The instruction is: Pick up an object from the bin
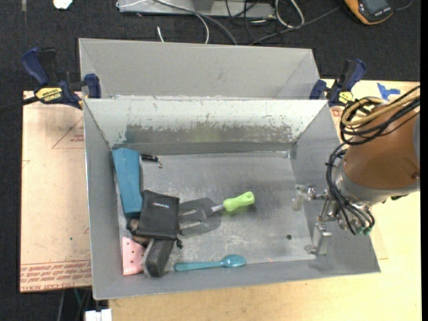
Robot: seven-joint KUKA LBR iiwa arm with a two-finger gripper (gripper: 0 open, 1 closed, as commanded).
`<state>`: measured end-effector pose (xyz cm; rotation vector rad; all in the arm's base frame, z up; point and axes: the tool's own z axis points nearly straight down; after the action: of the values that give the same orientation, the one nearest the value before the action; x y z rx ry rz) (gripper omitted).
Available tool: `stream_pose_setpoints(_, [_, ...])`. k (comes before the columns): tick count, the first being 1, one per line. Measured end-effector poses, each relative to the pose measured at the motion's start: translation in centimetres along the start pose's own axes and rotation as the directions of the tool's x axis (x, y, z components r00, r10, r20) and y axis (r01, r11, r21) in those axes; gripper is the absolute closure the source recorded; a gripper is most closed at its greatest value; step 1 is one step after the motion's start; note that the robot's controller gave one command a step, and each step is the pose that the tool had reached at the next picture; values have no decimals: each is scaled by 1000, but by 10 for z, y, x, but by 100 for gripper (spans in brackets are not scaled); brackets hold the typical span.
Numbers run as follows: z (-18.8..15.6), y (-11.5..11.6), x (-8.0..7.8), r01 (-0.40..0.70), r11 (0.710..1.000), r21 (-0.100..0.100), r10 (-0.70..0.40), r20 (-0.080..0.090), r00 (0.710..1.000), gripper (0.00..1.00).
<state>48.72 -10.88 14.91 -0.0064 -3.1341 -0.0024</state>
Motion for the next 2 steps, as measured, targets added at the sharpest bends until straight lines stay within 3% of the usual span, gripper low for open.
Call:
stream_pose_setpoints(1, [-4, 0, -2, 4, 1000, 1, -4, 8, 1000, 0])
stream_pose_setpoints(2, [12, 70, -27, -45, 999, 0, 45, 8, 999, 0])
